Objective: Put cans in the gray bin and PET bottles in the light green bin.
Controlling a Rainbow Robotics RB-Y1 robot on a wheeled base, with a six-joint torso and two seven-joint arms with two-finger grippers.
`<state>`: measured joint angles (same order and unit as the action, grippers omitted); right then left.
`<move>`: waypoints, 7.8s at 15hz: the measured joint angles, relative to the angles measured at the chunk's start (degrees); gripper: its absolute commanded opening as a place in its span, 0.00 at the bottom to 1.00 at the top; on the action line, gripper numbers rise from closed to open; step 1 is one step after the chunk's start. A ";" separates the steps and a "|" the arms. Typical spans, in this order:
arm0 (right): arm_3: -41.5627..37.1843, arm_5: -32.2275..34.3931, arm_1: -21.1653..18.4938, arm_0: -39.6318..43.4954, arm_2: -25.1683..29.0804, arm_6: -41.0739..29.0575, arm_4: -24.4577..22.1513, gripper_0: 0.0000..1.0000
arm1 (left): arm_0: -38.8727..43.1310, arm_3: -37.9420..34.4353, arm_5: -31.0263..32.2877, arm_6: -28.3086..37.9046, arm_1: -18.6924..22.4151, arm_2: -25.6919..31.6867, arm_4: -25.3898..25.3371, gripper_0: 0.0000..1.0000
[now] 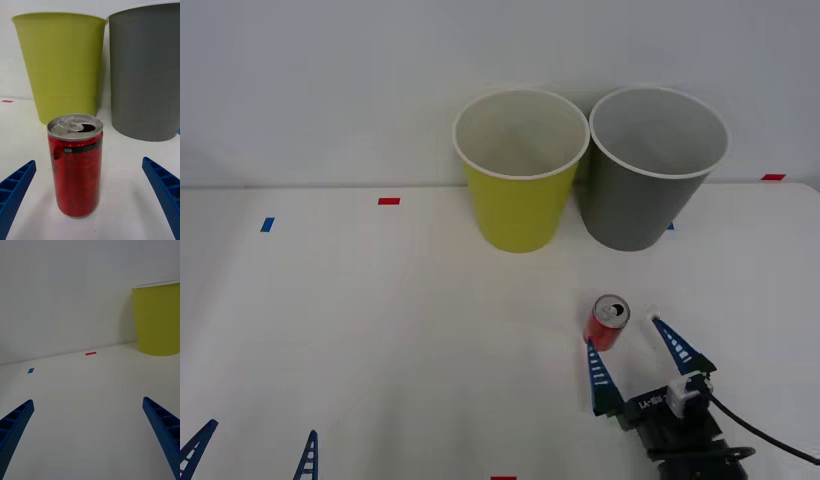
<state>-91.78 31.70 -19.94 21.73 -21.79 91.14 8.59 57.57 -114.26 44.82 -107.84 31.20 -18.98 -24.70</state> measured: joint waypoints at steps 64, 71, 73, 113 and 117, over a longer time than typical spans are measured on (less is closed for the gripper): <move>-58.24 -95.53 5.50 -15.72 13.11 -22.73 -14.55 0.00 | 0.00 0.00 0.00 0.00 0.00 0.00 0.00 1.00; -58.24 -95.66 5.13 -16.30 13.43 -21.97 -13.89 0.00 | 0.00 0.00 0.00 0.00 0.00 0.00 0.00 1.00; -58.23 -95.44 5.02 -17.59 13.37 -21.68 -13.63 0.00 | 0.00 0.00 0.00 0.00 0.00 0.00 0.00 1.00; -18.81 -66.79 2.69 -45.81 24.24 -15.45 -5.43 0.00 | 0.00 0.00 0.00 0.00 0.00 0.00 0.00 1.00; -18.81 -66.71 2.70 -45.81 24.20 -15.39 -5.46 0.44 | 0.00 0.00 0.00 0.00 0.00 0.00 0.00 1.00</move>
<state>-110.59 -35.01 -17.24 -24.08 2.40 75.75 3.12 57.57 -114.26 44.82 -107.84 31.20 -18.98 -24.70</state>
